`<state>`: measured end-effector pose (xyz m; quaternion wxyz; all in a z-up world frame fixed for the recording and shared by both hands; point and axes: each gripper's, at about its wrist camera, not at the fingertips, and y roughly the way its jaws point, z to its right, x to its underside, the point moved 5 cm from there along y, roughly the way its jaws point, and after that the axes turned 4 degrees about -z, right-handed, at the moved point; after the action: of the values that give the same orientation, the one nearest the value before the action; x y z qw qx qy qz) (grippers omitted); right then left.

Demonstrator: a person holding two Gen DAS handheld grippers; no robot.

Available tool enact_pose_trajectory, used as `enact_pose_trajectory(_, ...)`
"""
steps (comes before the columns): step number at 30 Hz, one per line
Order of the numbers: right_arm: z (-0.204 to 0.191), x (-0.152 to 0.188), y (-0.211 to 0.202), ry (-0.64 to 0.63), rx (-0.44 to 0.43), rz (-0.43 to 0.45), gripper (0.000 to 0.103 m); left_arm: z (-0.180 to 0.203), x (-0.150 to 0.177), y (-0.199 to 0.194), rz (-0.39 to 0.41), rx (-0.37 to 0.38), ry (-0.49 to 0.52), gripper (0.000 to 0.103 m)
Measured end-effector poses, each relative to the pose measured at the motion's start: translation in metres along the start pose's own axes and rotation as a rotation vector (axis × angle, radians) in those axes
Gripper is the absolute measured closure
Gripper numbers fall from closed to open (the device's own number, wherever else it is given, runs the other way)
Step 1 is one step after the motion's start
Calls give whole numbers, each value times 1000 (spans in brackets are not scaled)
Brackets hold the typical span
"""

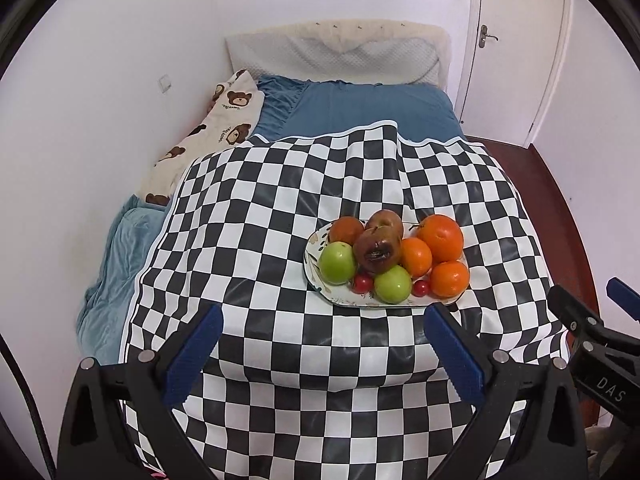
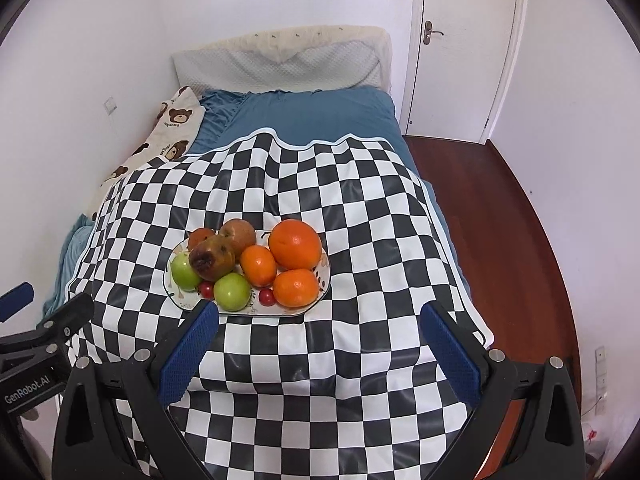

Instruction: Organize fruits

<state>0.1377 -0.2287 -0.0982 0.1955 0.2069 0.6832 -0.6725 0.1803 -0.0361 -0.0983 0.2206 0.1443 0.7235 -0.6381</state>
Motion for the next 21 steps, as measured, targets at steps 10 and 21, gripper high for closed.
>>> enact_pose_trajectory(10, 1, 1, 0, -2, 4, 2, 1, 1, -1, 3, -4, 8, 5, 1)
enact_pose_trajectory(21, 0, 1, 0, -2, -1, 1, 1, 2, -1, 4, -5, 11, 3, 0)
